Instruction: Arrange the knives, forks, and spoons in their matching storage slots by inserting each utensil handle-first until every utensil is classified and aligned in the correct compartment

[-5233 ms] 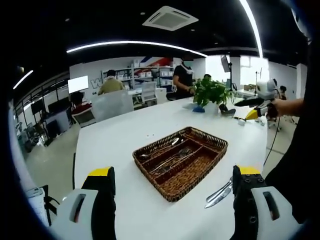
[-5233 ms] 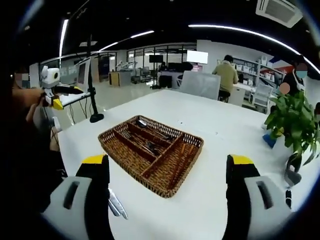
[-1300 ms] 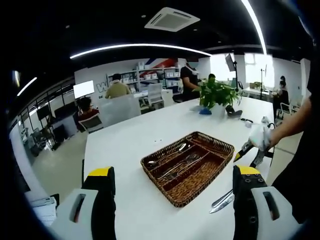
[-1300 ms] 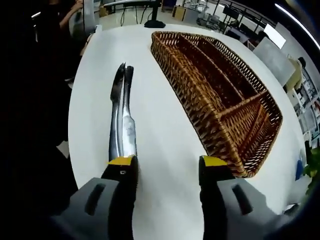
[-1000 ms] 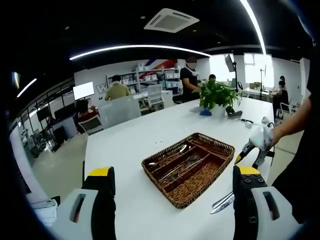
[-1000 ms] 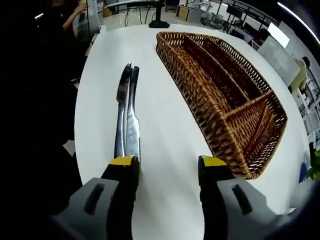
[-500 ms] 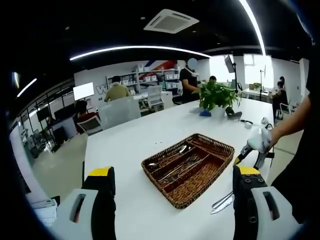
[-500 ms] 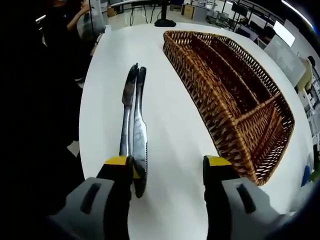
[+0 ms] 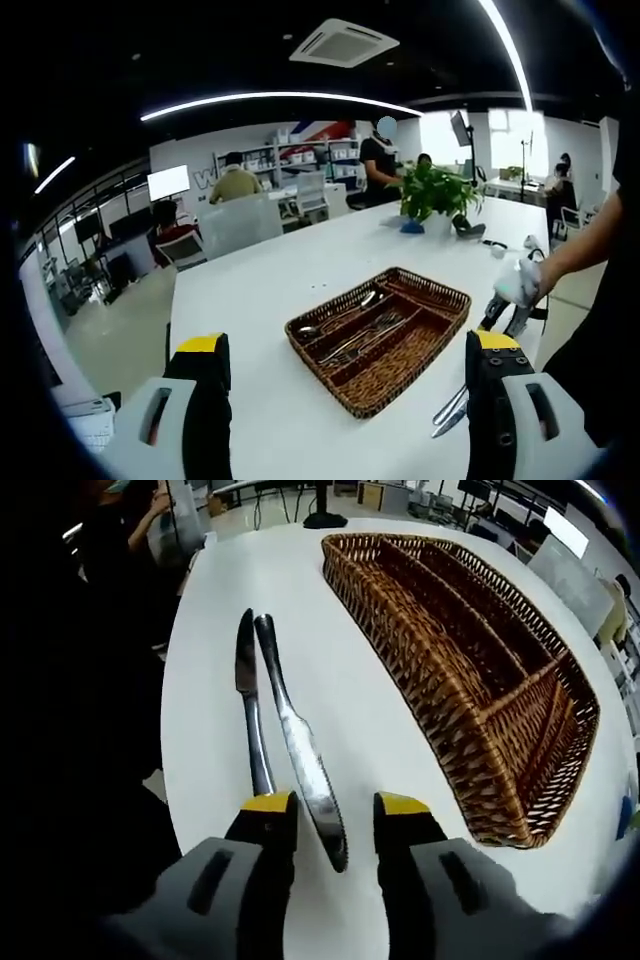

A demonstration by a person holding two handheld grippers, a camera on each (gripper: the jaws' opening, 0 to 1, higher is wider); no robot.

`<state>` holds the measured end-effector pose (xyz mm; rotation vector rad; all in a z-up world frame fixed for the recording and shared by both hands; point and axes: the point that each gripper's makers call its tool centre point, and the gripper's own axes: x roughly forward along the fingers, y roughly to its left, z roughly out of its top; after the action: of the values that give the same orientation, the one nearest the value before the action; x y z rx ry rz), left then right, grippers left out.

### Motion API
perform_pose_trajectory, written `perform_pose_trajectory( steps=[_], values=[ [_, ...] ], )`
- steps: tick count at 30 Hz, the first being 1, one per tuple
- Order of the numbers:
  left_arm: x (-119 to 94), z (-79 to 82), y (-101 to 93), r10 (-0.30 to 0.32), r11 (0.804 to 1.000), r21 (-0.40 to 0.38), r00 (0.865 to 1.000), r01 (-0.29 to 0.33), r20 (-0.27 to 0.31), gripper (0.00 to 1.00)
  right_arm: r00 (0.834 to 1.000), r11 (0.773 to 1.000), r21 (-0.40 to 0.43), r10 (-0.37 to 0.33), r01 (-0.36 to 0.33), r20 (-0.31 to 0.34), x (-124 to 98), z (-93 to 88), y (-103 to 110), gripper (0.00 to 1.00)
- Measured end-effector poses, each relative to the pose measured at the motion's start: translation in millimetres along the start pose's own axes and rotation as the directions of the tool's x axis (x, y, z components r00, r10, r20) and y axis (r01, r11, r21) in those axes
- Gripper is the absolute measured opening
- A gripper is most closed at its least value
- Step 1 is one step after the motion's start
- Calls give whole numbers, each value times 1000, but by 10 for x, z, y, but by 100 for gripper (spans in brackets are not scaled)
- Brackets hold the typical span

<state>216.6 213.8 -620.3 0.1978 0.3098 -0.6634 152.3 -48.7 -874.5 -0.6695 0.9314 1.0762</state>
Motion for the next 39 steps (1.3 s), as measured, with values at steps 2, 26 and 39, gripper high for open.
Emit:
perform_pose_trajectory(
  steps=[2, 26, 39],
  values=[
    [8, 0, -2, -1, 1000, -2, 1000, 1, 0, 99, 1000, 1000, 2, 10, -10, -1, 2, 13, -20, 20],
    [444, -505, -634, -255, 965, 29, 954, 262, -161, 89, 994, 992, -118, 39, -51, -107, -13, -11, 7, 8],
    [1073, -1192, -1439, -457, 854, 101, 828, 511, -324, 67, 989, 989, -141, 27, -48, -145, -159, 117, -45, 9]
  ],
)
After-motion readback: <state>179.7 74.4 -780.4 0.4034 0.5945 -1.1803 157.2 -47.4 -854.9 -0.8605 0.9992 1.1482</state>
